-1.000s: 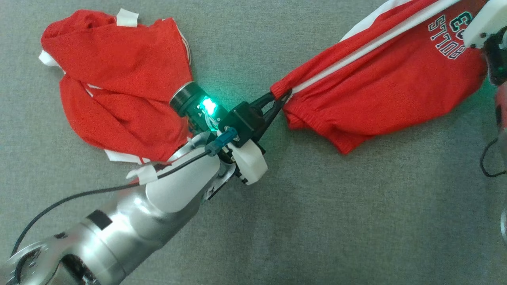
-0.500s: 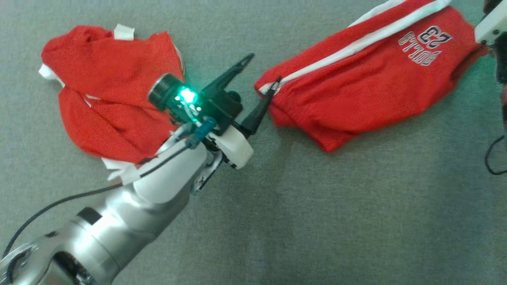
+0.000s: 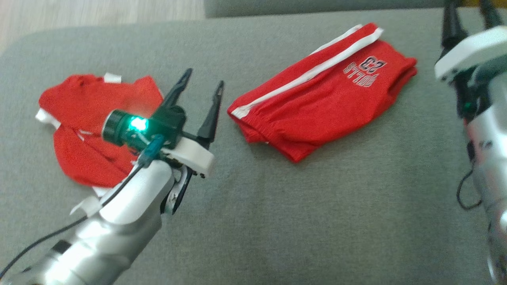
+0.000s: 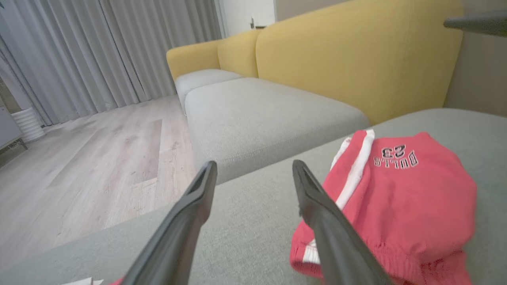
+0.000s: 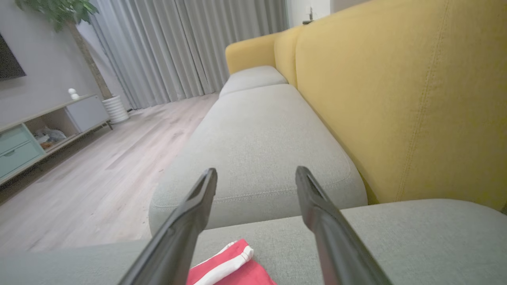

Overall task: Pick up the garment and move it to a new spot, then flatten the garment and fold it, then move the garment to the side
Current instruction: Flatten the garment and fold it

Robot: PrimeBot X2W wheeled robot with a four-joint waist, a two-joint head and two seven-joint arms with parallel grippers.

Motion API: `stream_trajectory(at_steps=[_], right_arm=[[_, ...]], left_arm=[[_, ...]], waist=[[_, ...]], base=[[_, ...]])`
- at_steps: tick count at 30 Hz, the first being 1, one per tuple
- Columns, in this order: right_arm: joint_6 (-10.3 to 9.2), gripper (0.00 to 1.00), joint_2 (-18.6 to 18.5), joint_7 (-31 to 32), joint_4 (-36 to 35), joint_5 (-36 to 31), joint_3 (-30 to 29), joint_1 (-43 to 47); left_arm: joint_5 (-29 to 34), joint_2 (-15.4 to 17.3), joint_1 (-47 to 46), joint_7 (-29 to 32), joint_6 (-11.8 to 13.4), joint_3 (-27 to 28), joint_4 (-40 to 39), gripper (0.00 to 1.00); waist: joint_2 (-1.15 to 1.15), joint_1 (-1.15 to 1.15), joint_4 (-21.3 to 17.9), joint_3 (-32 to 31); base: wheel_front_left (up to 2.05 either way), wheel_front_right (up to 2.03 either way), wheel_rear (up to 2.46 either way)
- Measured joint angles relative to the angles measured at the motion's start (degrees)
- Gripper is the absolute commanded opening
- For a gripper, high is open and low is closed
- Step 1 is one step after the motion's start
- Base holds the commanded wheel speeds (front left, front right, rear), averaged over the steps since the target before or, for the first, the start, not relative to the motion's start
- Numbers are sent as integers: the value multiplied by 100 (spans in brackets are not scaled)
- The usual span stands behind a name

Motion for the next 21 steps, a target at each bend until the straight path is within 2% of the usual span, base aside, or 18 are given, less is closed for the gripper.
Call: stream_trajectory(at_steps=[6,10,15,21], right_arm=[[0,100,-256,-234,-1272,520,625,1088],[0,100,-310,-335,-1998,614,662,1917],[0,100,-224,-388,-2625,412,522,2792],[0,100,259,-294,-3305,-10,81,3897]], left_arm=[[-63,169,568,-77,409,533,-471,100],[52,211,1122,-92,622,1026,-940,100],[230,194,1781,-101,665,1457,-1244,100],[519,-30,2861,-100,599,1957,-1451,100]], waist=[[0,0,-238,-407],[0,0,-361,-620],[0,1,-432,-769],[0,1,-475,-852]], base=[[0,0,0],[0,0,0],[0,0,0],[0,0,0]])
